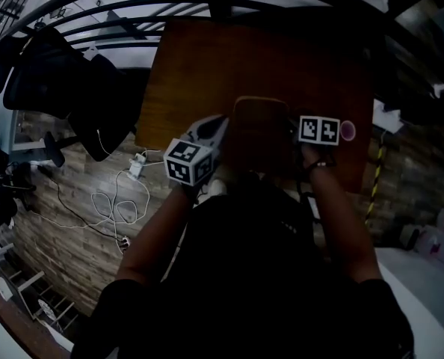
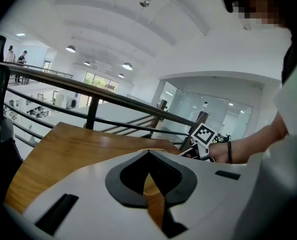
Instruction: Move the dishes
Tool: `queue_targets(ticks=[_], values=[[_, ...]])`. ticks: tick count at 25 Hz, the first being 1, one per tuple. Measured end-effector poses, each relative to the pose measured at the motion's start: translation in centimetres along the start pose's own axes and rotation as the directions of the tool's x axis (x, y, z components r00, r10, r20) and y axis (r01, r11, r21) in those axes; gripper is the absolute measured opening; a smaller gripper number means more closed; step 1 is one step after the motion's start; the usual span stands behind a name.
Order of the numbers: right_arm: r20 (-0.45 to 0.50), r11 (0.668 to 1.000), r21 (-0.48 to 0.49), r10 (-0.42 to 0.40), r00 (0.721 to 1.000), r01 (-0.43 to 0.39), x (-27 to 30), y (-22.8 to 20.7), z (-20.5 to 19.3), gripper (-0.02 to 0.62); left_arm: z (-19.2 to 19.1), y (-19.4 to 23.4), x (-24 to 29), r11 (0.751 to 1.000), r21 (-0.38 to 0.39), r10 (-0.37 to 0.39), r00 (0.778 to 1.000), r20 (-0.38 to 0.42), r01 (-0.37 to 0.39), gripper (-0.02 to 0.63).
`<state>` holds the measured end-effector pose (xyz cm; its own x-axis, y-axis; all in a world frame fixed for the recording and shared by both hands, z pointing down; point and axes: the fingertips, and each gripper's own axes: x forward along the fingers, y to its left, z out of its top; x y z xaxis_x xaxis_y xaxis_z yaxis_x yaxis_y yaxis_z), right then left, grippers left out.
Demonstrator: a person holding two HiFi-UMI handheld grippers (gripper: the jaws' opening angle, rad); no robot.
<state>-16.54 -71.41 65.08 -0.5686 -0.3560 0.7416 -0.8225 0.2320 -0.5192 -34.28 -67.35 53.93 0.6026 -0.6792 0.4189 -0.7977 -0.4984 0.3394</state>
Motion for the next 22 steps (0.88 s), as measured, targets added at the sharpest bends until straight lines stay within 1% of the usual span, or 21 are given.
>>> queue_targets(ticks=[6, 11, 17, 22], values=[[-0.021, 0.999, 0.008, 0.031, 0.999, -0.031, 0.6, -2.3, 1.9, 0.025, 1.1, -0.3, 3.4, 1.0, -0.006, 0.027, 1.0, -0.001, -0.028, -0.005], [-0.039, 0.999, 0.019, 0.044, 0.998, -0.043, 1.5, -2.9, 2.9, 0.025, 1.7, 0.2, 5.0, 0.999, -0.007, 0.039, 0.999, -0.009, -0.04, -0.005], [-0.053, 0.997, 0.061, 0.038, 0.998, -0.035, 3.5, -2.7, 2.9, 0.025, 1.6, 2.3, 6.6, 1.0, -0.003, 0.009, 0.999, -0.051, -0.009, -0.005], [-0.054, 0.994, 0.11, 0.017, 0.998, -0.011, 4.5, -2.6, 2.2, 0.025, 2.0, 3.3, 8.0, 0.999, 0.01, -0.045, 0.996, -0.077, 0.046, -0.005]])
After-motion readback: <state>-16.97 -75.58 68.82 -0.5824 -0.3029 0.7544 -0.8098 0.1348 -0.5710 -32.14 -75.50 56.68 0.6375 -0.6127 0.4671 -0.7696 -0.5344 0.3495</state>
